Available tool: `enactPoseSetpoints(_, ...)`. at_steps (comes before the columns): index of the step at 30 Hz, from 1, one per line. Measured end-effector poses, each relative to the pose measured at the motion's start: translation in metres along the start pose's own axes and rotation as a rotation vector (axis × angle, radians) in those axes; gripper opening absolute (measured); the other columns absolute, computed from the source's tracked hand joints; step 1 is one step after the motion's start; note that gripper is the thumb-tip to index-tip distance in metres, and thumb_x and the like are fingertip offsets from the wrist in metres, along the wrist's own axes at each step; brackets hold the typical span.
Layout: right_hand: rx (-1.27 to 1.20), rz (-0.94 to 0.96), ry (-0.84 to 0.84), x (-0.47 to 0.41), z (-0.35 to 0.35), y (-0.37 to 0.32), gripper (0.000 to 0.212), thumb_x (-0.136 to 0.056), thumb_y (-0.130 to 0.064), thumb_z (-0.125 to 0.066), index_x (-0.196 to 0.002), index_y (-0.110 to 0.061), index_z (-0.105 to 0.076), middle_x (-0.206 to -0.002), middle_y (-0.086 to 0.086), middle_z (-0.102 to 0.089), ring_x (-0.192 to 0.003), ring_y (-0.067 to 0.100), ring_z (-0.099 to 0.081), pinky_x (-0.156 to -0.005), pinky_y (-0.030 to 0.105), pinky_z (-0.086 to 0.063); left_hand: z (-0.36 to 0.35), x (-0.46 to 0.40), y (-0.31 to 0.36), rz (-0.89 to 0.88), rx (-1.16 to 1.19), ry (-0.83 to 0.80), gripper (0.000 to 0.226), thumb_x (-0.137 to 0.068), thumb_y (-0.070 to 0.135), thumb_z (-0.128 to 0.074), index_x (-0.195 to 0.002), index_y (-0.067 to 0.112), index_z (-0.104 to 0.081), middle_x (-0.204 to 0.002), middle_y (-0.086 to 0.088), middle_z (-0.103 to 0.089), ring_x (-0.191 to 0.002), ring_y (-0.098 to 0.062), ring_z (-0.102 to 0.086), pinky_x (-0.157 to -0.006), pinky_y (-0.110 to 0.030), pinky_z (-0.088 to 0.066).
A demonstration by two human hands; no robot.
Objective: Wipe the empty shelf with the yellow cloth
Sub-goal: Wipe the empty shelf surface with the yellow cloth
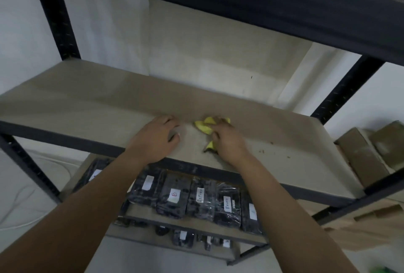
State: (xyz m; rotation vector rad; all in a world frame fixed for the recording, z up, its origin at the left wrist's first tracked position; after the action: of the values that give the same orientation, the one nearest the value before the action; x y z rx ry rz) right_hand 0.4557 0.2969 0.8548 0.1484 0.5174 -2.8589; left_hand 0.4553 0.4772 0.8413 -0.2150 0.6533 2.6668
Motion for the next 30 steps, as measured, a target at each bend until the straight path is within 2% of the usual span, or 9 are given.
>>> enactPoseSetpoints(3, -0.445, -0.101, 0.02, 0.017, 0.009, 0.008, 0.027, -0.097, -0.016, -0.044, -0.115, -0.017, -0.064, -0.109, 0.007, -0.069, -0.096, 0.022, -0.062, -0.074, 0.017, -0.045, -0.001, 0.0, -0.001, 0.01, 0.004, -0.01, 0.043, -0.092, 0.031, -0.045, -0.132, 0.017, -0.048, -0.141, -0.004, -0.044, -0.129, -0.022, -0.038, -0.107, -0.034, -0.032)
enactPoseSetpoints(4, -0.609, -0.203, 0.05, 0.019, 0.017, 0.02, 0.024, -0.096, -0.016, -0.045, -0.109, -0.016, -0.065, -0.088, 0.002, -0.069, -0.077, 0.016, -0.063, -0.06, 0.012, -0.044, -0.002, 0.0, -0.001, 0.012, 0.001, -0.016, 0.043, -0.092, 0.031, -0.045, -0.133, 0.017, -0.048, -0.142, -0.003, -0.043, -0.13, -0.022, -0.038, -0.107, -0.034, -0.032)
enactPoseSetpoints(6, -0.693, -0.356, 0.156, 0.016, 0.035, 0.055, 0.024, -0.094, -0.016, -0.048, -0.11, -0.012, -0.066, -0.077, 0.0, -0.061, -0.059, 0.007, -0.055, -0.048, 0.009, -0.04, -0.002, 0.0, -0.001, 0.018, -0.008, -0.02, 0.043, -0.093, 0.032, -0.044, -0.133, 0.017, -0.047, -0.143, -0.003, -0.042, -0.13, -0.021, -0.037, -0.107, -0.034, -0.031)
enactPoseSetpoints(8, -0.564, -0.416, 0.189, 0.004, 0.051, 0.089, 0.032, -0.094, -0.017, -0.045, -0.122, -0.012, -0.06, -0.086, 0.003, -0.06, -0.068, 0.017, -0.058, -0.061, 0.021, -0.044, -0.002, 0.0, -0.002, 0.027, -0.017, -0.023, 0.043, -0.093, 0.032, -0.043, -0.133, 0.017, -0.047, -0.143, -0.002, -0.042, -0.13, -0.02, -0.037, -0.107, -0.033, -0.031)
enactPoseSetpoints(11, -0.217, -0.477, 0.151, -0.021, 0.058, 0.133, 0.04, -0.097, -0.02, -0.037, -0.135, -0.011, -0.048, -0.119, 0.012, -0.059, -0.108, 0.032, -0.057, -0.085, 0.034, -0.043, -0.002, 0.0, -0.002, 0.037, -0.03, -0.027, 0.043, -0.093, 0.033, -0.042, -0.132, 0.017, -0.048, -0.141, -0.002, -0.044, -0.129, -0.019, -0.038, -0.106, -0.032, -0.031)
enactPoseSetpoints(15, 0.09, -0.409, 0.014, -0.059, 0.031, 0.129, 0.043, -0.099, -0.027, -0.032, -0.14, -0.023, -0.039, -0.154, 0.009, -0.024, -0.141, 0.033, -0.021, -0.116, 0.044, -0.021, -0.001, -0.001, -0.001, 0.033, -0.046, -0.006, 0.041, -0.092, 0.031, -0.043, -0.129, 0.014, -0.052, -0.136, -0.003, -0.049, -0.124, -0.021, -0.044, -0.107, -0.033, -0.034)
enactPoseSetpoints(24, -0.1, 0.074, -0.125, -0.077, -0.015, 0.006, 0.037, -0.097, -0.019, -0.042, -0.132, -0.022, -0.052, -0.151, 0.003, -0.036, -0.134, 0.025, -0.038, -0.105, 0.025, -0.028, 0.002, 0.001, -0.002, 0.033, -0.08, -0.016, 0.042, -0.09, 0.035, -0.045, -0.127, 0.016, -0.054, -0.134, -0.004, -0.052, -0.12, -0.025, -0.048, -0.106, -0.038, -0.035)
enactPoseSetpoints(27, -0.204, -0.024, 0.037, -0.071, 0.016, 0.033, 0.033, -0.095, -0.013, -0.045, -0.126, -0.011, -0.057, -0.142, 0.01, -0.049, -0.126, 0.027, -0.048, -0.096, 0.02, -0.03, 0.0, 0.002, -0.006, 0.015, -0.099, -0.059, 0.043, -0.092, 0.036, -0.045, -0.13, 0.017, -0.051, -0.138, -0.004, -0.049, -0.124, -0.023, -0.045, -0.108, -0.035, -0.032)
enactPoseSetpoints(30, -0.125, -0.283, 0.174, -0.08, 0.045, 0.083, 0.032, -0.096, -0.015, -0.042, -0.123, -0.006, -0.058, -0.122, 0.02, -0.062, -0.108, 0.034, -0.06, -0.091, 0.031, -0.044, -0.001, 0.005, -0.007, 0.016, -0.139, -0.073, 0.053, -0.088, 0.044, -0.033, -0.131, 0.019, -0.049, -0.14, -0.004, -0.048, -0.128, -0.022, -0.043, -0.11, -0.036, -0.031)
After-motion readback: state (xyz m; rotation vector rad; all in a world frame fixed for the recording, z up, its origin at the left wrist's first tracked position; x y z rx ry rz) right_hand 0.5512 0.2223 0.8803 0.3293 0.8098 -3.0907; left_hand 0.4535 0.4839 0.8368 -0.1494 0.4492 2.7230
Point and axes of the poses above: each hand's wrist, its own x-axis away from the middle knuckle, its own z-axis out of the back of the hand, y = z × x, the point moved 7 cm from there along -x, towards the middle knuckle
